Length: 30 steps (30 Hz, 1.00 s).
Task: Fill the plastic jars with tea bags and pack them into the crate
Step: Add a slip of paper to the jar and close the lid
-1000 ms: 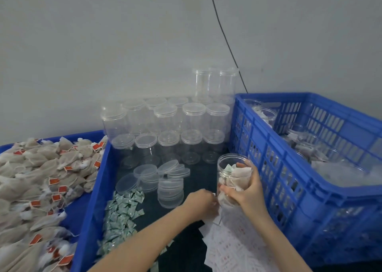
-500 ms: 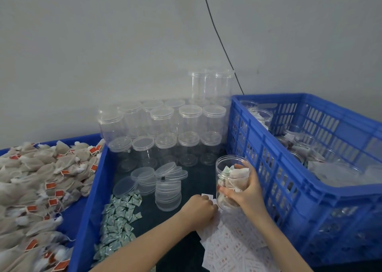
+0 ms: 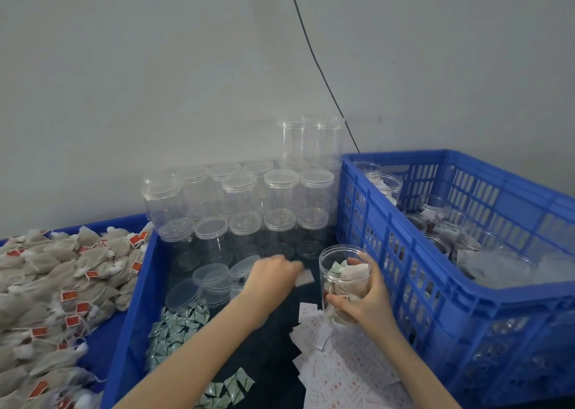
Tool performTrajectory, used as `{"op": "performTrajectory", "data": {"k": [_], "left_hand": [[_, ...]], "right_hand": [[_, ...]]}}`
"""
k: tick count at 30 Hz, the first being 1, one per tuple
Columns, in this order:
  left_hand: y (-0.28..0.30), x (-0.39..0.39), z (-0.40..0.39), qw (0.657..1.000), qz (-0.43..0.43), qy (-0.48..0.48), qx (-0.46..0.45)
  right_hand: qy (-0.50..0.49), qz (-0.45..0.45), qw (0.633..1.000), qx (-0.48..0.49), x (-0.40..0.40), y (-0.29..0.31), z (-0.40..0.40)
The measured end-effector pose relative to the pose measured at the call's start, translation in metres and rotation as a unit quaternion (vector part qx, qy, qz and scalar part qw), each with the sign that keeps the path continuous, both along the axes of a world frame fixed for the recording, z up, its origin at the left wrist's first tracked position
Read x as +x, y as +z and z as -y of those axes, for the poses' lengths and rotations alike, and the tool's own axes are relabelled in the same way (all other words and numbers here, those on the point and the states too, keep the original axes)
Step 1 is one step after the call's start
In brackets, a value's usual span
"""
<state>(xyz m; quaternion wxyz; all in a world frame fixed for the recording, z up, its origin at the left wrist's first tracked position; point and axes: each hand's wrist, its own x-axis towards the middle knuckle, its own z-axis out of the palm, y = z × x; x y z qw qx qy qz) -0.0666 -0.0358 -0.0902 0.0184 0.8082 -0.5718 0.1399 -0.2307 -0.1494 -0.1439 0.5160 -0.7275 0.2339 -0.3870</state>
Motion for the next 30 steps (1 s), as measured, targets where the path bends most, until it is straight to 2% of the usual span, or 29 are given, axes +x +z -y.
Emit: {"op": "performTrajectory", "data": {"k": [2,4,7,9,12,17,20,22,23,25,27,28,30], "left_hand": [[0.024,0.0,-0.007,0.991,-0.029,0.034,-0.13],[0.042,-0.008,-0.014,0.965,-0.045,0.013,-0.259],[0.055,-0.022,-0.016,0.935,-0.045,-0.057,-0.348],[0.057,-0.031,-0.013,0.934,-0.018,-0.127,-0.335],[0.053,-0.034,-0.011,0.949,0.04,-0.188,-0.251],[0.052,-0.022,-0.01,0.984,0.005,-0.157,-0.084],[0.052,-0.021,-0.01,0.988,-0.024,-0.146,-0.044],[0.053,-0.023,-0.013,0.981,-0.084,-0.151,-0.085],[0.052,-0.024,-0.014,0.97,-0.143,-0.151,-0.126],[0.047,-0.024,-0.018,0.918,-0.316,-0.142,-0.193],[0.039,-0.027,-0.023,0.841,-0.501,-0.134,-0.155],[0.034,-0.029,-0.025,0.812,-0.554,-0.13,-0.127],[0.024,-0.03,-0.026,0.799,-0.579,-0.117,-0.115]], "right_hand": [[0.003,-0.006,1.0,0.005,0.002,0.0,-0.001],[0.007,-0.01,1.0,0.011,0.005,-0.001,-0.003],[0.015,-0.01,1.0,0.022,0.011,-0.002,-0.006],[0.017,-0.009,1.0,0.019,0.015,-0.002,-0.008],[0.023,-0.017,1.0,0.014,0.019,0.001,-0.012],[0.015,-0.027,0.999,0.008,0.015,0.004,-0.012],[0.015,-0.032,0.999,-0.007,0.013,0.008,-0.014],[0.015,-0.043,0.999,-0.026,0.011,0.011,-0.017],[0.02,-0.048,0.998,-0.034,0.01,0.013,-0.018],[0.028,-0.055,0.997,-0.045,0.01,0.016,-0.02],[0.033,-0.051,0.998,-0.027,0.012,0.019,-0.021],[0.036,-0.043,0.998,-0.015,0.013,0.021,-0.022],[0.05,-0.033,0.998,-0.001,0.017,0.023,-0.026]]}}
